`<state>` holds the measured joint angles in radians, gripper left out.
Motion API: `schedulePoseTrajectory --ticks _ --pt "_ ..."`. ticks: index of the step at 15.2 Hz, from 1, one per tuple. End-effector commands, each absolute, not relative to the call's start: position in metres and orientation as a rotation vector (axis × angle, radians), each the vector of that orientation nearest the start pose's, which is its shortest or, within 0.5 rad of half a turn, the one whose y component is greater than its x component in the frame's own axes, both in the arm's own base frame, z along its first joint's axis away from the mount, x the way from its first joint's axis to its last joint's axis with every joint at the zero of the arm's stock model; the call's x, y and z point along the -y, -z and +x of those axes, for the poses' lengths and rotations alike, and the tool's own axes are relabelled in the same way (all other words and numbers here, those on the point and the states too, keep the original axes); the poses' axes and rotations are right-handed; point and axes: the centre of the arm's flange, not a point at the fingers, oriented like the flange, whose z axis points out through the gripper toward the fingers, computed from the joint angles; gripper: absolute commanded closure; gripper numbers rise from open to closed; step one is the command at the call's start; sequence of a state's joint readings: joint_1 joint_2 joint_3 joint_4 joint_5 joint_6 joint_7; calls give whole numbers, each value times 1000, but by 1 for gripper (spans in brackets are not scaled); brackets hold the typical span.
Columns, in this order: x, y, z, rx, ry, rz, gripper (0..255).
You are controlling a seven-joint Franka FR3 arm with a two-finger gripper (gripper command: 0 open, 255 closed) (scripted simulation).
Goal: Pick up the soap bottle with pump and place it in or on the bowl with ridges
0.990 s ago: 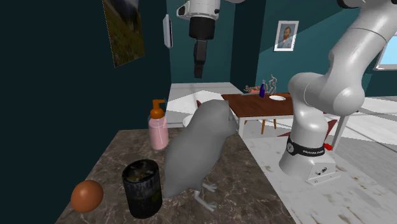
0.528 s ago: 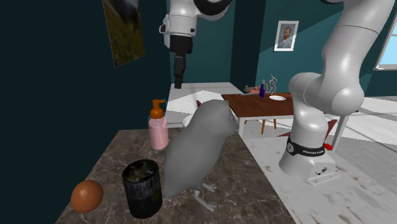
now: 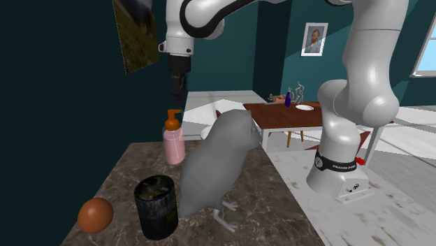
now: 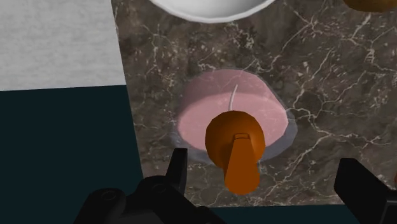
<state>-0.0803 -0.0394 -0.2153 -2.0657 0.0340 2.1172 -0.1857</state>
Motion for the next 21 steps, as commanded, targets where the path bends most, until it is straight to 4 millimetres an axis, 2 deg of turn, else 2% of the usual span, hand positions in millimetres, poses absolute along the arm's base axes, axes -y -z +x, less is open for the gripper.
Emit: schedulePoseTrajectory --ticks 1,7,15,16,21 --pt "165 -447 533 -199 151 -3118 0" --pt "165 -413 537 -199 151 -3118 0" --pt "165 -413 537 -199 150 -3118 0" --pt "165 -413 537 -199 150 -3118 255" --pt "165 -413 536 -199 150 -3118 255"
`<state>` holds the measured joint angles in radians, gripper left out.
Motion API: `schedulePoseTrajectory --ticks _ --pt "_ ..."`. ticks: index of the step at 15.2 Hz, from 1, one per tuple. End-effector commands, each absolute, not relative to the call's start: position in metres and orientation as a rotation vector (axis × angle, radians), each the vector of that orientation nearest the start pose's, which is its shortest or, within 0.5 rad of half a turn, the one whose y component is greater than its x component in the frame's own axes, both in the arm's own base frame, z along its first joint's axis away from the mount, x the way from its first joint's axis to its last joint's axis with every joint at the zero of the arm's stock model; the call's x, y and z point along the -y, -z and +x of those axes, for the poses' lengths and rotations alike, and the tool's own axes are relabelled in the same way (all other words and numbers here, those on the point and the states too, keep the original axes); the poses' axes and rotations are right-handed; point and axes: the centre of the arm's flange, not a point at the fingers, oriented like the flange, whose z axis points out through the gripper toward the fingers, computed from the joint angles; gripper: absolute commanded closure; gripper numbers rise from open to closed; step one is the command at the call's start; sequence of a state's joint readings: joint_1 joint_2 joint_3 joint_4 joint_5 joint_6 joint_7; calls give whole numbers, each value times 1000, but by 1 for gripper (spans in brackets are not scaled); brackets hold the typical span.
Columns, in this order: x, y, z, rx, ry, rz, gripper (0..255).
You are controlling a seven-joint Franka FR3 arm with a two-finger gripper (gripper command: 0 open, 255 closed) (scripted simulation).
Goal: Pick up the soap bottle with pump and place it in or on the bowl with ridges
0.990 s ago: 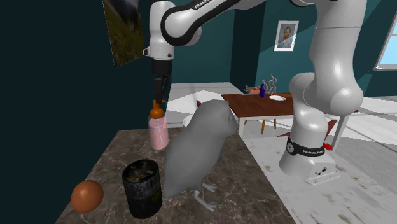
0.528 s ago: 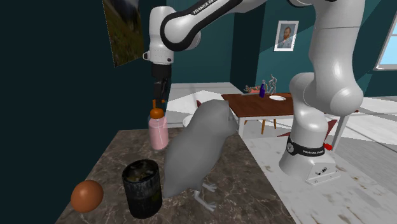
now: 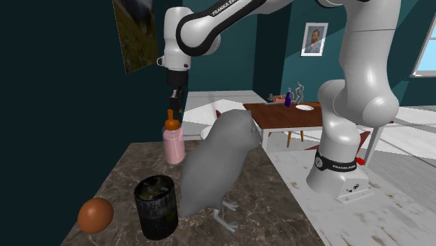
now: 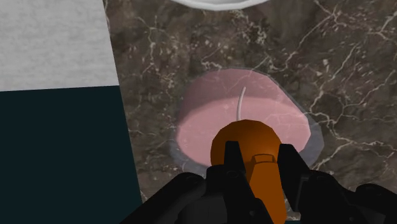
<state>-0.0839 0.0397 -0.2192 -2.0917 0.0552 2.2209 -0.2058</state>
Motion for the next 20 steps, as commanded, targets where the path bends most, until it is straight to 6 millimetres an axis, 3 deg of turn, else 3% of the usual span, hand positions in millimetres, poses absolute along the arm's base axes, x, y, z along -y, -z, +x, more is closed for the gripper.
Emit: schedulePoseTrajectory --ticks 1,4,20 --pt "165 -413 536 -199 150 -3118 255" --pt "165 -413 537 -199 151 -3118 255" --pt "165 -497 537 -199 151 -3118 255"
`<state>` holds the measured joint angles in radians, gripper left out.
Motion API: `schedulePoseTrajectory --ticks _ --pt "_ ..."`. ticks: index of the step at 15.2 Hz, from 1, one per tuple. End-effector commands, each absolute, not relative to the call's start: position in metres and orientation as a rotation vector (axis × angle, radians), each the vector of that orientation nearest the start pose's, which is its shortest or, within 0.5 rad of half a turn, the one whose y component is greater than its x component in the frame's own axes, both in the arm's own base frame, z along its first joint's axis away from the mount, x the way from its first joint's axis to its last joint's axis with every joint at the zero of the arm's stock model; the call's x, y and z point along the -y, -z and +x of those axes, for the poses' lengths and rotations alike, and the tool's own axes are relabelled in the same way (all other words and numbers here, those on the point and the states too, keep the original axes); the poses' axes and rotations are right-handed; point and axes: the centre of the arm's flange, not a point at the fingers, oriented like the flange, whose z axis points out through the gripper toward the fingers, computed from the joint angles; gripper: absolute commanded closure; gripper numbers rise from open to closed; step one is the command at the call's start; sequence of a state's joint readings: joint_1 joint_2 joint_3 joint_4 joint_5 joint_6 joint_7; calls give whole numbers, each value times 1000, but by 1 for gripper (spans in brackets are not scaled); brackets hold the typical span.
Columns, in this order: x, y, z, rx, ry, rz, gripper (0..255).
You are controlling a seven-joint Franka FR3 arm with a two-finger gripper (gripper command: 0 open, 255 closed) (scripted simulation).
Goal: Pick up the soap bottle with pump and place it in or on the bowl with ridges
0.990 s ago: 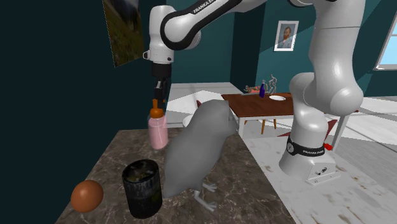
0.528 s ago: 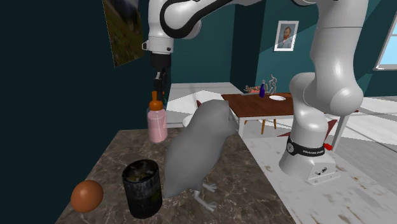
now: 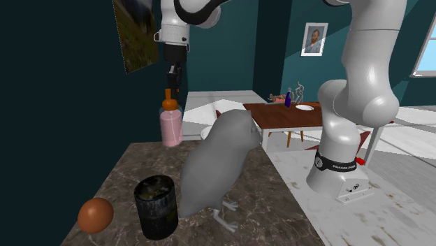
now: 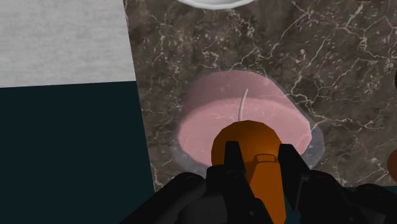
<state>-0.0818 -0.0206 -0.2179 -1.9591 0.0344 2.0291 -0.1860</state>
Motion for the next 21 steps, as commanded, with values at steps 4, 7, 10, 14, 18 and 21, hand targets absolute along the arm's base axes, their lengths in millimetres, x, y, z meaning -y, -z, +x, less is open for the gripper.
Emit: schedulePoseTrajectory --ticks 4,7,10,14,18,21 --pt "165 -518 537 -199 151 -3118 255" --pt "165 -534 537 -199 151 -3118 255" --pt "165 -550 537 -199 151 -3118 255" --pt "165 -571 537 -199 151 -3118 255" --pt "165 -590 512 -199 151 -3118 255" --pt "166 -606 476 -199 151 -3118 255"
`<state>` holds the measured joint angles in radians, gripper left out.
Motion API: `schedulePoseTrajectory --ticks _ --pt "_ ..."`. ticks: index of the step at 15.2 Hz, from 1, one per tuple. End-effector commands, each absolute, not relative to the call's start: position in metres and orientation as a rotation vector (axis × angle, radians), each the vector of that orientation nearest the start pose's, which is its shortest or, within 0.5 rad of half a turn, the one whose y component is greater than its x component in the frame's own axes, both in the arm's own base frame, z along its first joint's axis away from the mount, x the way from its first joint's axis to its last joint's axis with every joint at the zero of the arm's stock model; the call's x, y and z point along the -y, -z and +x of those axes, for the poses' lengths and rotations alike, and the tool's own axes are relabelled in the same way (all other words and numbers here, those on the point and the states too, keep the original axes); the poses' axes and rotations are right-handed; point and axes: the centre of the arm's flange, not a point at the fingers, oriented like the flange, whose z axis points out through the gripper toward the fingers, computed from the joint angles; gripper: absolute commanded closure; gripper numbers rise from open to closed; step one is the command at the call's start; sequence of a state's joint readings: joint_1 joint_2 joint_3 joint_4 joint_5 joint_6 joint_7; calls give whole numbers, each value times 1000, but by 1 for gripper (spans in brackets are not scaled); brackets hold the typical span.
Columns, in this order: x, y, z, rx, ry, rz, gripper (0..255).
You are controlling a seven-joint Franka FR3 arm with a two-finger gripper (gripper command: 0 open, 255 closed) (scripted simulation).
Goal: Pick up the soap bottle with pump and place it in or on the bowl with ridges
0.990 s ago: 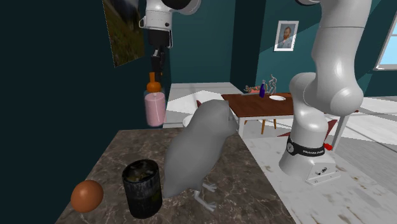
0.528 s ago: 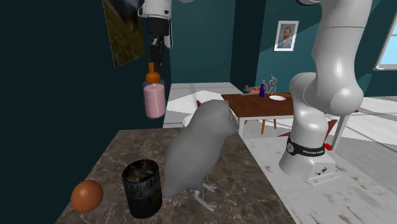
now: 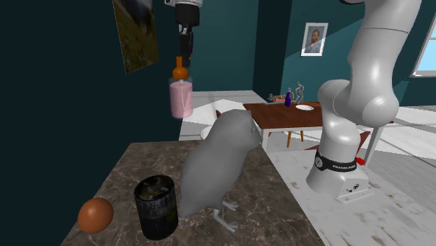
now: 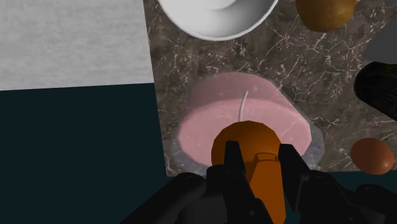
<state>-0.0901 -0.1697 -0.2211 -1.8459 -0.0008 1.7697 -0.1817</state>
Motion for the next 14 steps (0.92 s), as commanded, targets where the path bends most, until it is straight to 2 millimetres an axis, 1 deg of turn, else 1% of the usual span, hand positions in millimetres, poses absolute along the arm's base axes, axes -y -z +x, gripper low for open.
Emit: schedulePoseTrajectory --ticks 1,11,12,14 --pt "167 -611 464 -199 151 -3118 255" --pt "170 -664 343 -199 151 -3118 255" --pt "170 -668 334 -199 151 -3118 255" --pt "170 -657 334 -199 151 -3118 255"
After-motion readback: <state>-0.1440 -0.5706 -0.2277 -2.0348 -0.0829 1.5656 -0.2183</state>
